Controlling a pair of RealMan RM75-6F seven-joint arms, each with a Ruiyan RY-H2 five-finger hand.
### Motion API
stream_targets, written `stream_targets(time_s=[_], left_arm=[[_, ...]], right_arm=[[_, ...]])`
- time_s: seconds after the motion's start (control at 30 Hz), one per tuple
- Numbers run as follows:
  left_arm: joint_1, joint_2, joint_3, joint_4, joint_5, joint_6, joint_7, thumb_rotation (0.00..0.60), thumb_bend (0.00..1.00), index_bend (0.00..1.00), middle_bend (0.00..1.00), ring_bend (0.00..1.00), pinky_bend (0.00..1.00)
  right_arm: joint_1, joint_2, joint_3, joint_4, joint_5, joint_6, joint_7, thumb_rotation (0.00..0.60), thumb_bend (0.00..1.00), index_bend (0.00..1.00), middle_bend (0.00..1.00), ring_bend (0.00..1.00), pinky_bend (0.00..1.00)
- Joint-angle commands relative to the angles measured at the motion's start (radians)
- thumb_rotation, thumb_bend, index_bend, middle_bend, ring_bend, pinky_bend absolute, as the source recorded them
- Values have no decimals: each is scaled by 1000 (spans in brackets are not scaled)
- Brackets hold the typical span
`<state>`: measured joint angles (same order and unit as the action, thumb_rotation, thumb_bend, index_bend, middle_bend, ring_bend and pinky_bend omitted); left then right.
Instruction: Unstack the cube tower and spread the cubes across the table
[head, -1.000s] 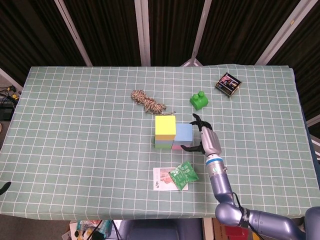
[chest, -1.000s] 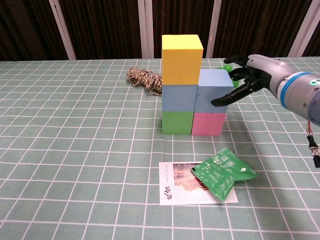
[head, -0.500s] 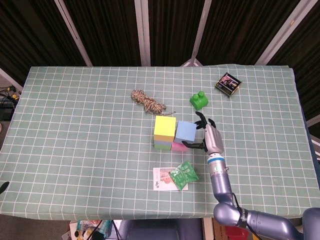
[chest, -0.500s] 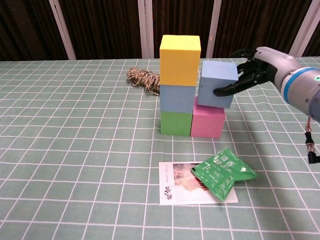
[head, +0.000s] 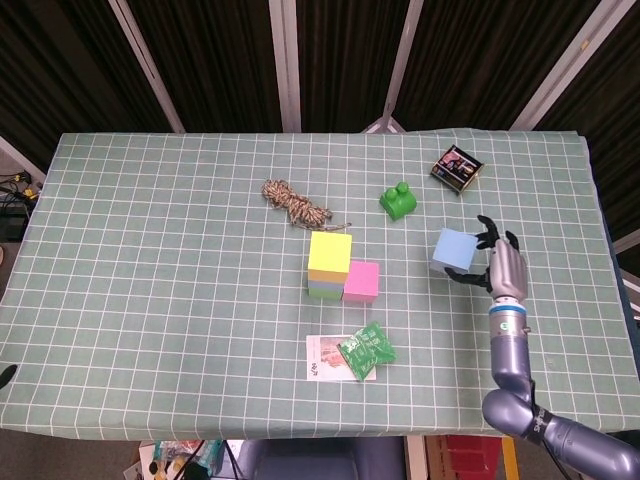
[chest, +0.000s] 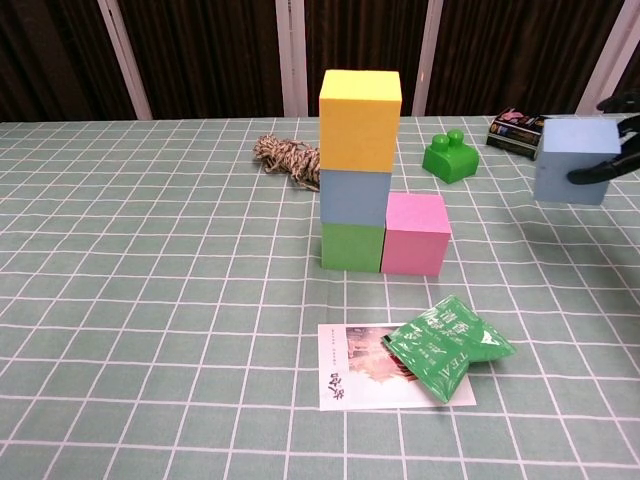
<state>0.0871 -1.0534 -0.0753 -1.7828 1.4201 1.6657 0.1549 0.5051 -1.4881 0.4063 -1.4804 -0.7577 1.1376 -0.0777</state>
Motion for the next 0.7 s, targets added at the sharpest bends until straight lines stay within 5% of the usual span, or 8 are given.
stream_targets(time_s=[0.03,0.27,0.47,0.7], left_arm=[[1,-1,2,0,2,1,2,600,169,136,0,0,0],[4,5,3,-3,-1,0,-3,600,169,136,0,0,0],[4,7,1,-2,0,1,-10,600,169,136,0,0,0],[3,9,8,-2,12,-5,-14,600,170,136,0,0,0]], right_arm=[[-23,-5,-22,97,-25,-46,67,600,148,158,540,355,0],[-29,-80,-47,294,-91,-87,172,600,148,158,511,329,0],[-29,-108,-65,372,-107,-136,191,600,148,76,36,85,0],[-54,-58,-81,282,-153,-100,158,600,148,0,0,3,0]])
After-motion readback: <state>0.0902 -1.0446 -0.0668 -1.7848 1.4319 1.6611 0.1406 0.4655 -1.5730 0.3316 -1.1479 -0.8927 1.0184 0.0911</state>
